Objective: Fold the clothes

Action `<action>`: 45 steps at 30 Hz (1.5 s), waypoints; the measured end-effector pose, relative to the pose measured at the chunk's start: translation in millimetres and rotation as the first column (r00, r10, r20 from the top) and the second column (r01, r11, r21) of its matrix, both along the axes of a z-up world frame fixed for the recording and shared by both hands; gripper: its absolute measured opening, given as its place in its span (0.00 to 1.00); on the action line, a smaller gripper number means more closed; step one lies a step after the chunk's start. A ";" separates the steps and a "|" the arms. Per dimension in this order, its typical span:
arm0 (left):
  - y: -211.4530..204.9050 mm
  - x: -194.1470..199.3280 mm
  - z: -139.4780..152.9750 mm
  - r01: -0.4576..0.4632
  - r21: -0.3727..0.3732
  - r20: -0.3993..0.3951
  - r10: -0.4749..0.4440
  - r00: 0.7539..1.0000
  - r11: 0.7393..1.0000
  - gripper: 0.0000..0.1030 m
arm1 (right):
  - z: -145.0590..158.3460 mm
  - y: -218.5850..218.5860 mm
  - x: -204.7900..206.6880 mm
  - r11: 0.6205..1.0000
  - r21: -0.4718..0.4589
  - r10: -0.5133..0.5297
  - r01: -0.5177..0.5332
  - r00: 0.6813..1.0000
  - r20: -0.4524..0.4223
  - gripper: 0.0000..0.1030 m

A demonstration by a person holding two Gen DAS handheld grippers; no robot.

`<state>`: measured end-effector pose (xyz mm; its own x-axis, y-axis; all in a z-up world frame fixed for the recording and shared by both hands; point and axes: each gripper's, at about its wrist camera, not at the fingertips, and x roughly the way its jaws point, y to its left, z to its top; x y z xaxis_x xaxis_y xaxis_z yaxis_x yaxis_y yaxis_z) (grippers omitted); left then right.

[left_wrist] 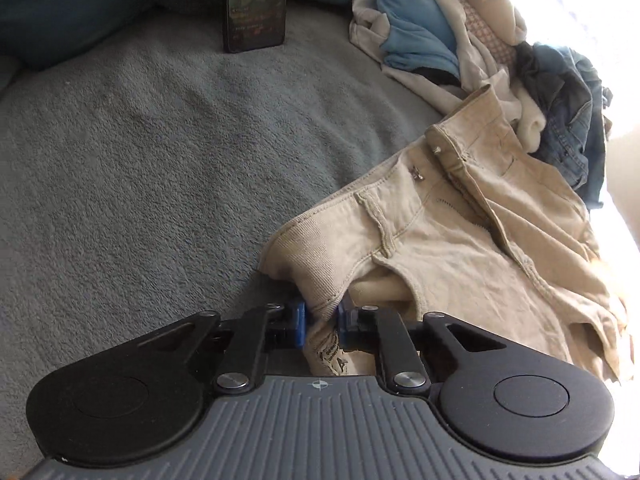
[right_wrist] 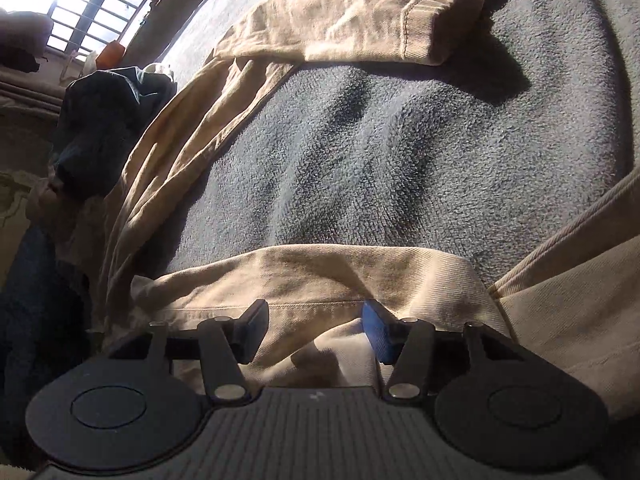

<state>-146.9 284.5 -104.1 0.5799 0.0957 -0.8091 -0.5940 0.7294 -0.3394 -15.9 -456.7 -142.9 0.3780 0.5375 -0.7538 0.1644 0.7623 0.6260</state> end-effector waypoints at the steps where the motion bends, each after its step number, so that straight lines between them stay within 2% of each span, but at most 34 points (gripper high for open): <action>1: 2.0 0.0 -3.6 -0.001 -0.001 -0.010 0.001 1.000 1.000 0.13 | -0.7 -0.8 0.7 1.000 0.002 0.004 -0.004 1.000 0.001 0.53; 3: 5.8 -0.1 -11.7 -0.006 -0.016 -0.025 0.005 1.000 1.000 0.16 | -2.2 -2.3 2.0 1.000 0.005 0.011 -0.011 1.000 0.002 0.53; 7: 7.5 -1.1 -9.9 0.041 0.006 -0.027 -0.041 0.999 0.999 0.24 | -2.1 -5.8 -1.8 1.000 0.022 0.006 -0.006 1.000 0.003 0.54; 12: 20.0 -13.7 2.1 0.026 -0.011 0.000 -0.026 1.000 1.000 0.43 | -4.7 -1.9 4.3 0.999 0.038 -0.005 0.005 1.000 0.007 0.56; 14: 20.8 -21.0 9.4 0.037 0.005 0.013 -0.037 0.999 0.999 0.46 | -4.6 -1.6 4.4 0.999 0.042 -0.008 0.008 1.000 0.008 0.57; 18: 19.7 -34.3 24.0 0.060 0.070 0.012 -0.061 0.998 0.996 0.47 | -5.2 -1.0 3.4 0.998 0.058 -0.020 0.019 1.000 0.015 0.60; 23: 37.7 -45.7 32.3 -0.021 0.080 0.026 0.019 0.999 0.997 0.47 | -6.9 -2.5 1.9 0.996 0.081 -0.042 0.041 0.999 0.016 0.60; 25: 39.8 -40.9 39.0 -0.029 0.101 0.048 0.024 0.999 0.994 0.47 | -6.9 -2.8 1.5 0.995 0.085 -0.048 0.047 0.999 0.015 0.60; 27: 38.2 -31.8 47.5 -0.008 0.124 0.076 -0.002 0.997 0.992 0.47 | -6.1 -1.7 1.5 0.995 0.081 -0.053 0.052 0.998 0.012 0.60; 32: 12.1 10.4 66.0 0.122 0.198 0.147 -0.152 0.977 0.973 0.47 | -0.7 2.4 1.0 0.997 0.056 -0.063 0.062 0.998 0.012 0.60; 34: -4.7 32.8 67.2 0.182 0.214 0.165 -0.219 0.962 0.960 0.47 | 7.2 6.6 1.2 0.998 0.013 -0.066 0.066 0.997 0.034 0.61; 37: -28.6 63.0 65.6 0.248 0.227 0.190 -0.292 0.937 0.942 0.47 | 34.0 12.4 4.6 0.992 -0.098 -0.072 0.085 0.989 0.133 0.62; 41: -54.3 88.6 57.1 0.302 0.213 0.222 -0.348 0.911 0.929 0.47 | 72.3 21.4 20.4 0.991 -0.079 -0.085 0.107 0.967 0.239 0.62; 45: -72.0 109.9 50.2 0.360 0.217 0.245 -0.408 0.880 0.907 0.47 | 130.5 63.1 47.8 0.977 -0.210 0.061 0.027 0.913 0.402 0.62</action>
